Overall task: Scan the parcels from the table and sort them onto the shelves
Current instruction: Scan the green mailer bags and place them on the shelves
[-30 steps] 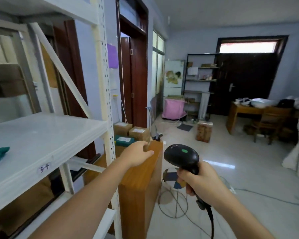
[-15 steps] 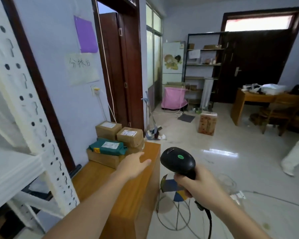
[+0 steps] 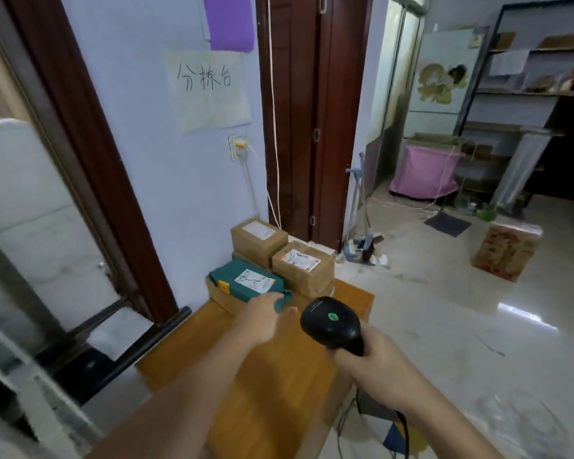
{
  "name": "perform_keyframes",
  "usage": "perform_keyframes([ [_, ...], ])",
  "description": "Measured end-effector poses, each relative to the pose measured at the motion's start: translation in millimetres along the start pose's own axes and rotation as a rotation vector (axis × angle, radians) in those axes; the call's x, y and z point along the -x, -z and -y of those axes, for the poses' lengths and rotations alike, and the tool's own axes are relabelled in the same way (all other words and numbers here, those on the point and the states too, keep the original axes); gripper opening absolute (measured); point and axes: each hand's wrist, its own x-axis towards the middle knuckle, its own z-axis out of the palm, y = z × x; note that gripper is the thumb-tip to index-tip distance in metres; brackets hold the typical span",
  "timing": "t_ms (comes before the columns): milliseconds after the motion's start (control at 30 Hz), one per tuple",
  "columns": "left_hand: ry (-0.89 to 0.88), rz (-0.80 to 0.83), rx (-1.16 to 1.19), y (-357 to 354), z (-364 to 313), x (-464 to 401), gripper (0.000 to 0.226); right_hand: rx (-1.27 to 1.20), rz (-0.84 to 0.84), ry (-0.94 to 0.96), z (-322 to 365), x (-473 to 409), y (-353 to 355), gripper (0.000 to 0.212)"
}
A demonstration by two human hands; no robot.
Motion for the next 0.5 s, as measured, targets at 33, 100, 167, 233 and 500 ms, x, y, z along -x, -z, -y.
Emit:
perform_keyframes([
  [33, 0.024, -0.005, 0.022, -2, 7, -16, 0.06, 0.002, 0.007, -0.015, -2, -16, 0, 0.017],
  [100, 0.103, 0.004, 0.056, -7, 24, -61, 0.063, -0.002, 0.037, -0.036, -8, -58, 1, 0.016],
  [167, 0.153, 0.008, 0.065, -11, 37, -95, 0.065, 0.003, 0.07, -0.029, -15, -95, 1, 0.015],
  [233, 0.199, 0.001, 0.09, -16, 47, -121, 0.073, -0.01, 0.119, -0.018, -20, -129, 0, 0.016],
  [500, 0.557, -0.148, 0.456, -72, 107, -207, 0.089, -0.01, 0.31, -0.042, -42, -245, -13, 0.022],
])
